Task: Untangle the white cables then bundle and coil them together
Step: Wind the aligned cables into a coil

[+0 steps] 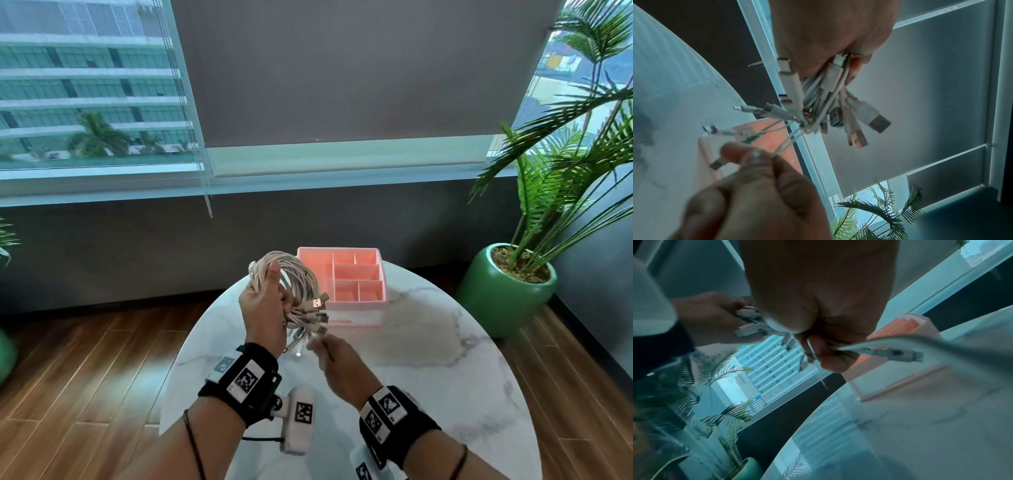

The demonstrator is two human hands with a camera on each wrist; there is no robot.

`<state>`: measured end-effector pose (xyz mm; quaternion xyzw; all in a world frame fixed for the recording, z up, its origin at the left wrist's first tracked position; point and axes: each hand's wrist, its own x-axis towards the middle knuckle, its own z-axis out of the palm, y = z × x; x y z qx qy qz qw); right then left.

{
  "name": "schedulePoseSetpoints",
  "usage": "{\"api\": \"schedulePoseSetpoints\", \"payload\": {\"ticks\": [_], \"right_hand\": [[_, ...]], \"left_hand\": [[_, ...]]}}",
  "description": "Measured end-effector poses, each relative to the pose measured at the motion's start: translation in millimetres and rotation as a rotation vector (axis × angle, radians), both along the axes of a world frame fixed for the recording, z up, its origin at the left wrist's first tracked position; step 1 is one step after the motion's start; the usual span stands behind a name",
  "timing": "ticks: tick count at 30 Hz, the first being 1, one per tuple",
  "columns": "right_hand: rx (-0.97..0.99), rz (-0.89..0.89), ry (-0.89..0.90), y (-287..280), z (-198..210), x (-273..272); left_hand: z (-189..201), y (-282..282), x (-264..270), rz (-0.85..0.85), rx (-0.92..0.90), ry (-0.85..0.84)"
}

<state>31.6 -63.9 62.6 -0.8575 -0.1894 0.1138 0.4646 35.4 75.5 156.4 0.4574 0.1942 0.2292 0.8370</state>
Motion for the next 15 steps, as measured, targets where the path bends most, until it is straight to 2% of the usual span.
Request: {"api": "schedulePoseSetpoints", "payload": {"ticks": [4, 7, 10, 15], "right_hand": [[-0.237, 0.191, -0.092, 6.8, 15.9, -17.5], [-0.379, 0.269, -0.118, 12.1, 36.3, -22.4], [-0.498, 0.304, -0.107, 12.6, 65.6, -21.9], [-0.54, 0.382, -0.13, 11.1, 108.3, -14.5]], "left_hand": [[-2.4, -1.1, 2.0, 0.1, 0.11, -0.022], [-10.7, -1.3, -0.4, 0.116, 0.248, -0.036], [-21.8, -0.6, -4.7, 0.075, 0.389, -0.044], [-36.1, -3.5, -15.3, -0.089, 0.535, -0.065]]}}
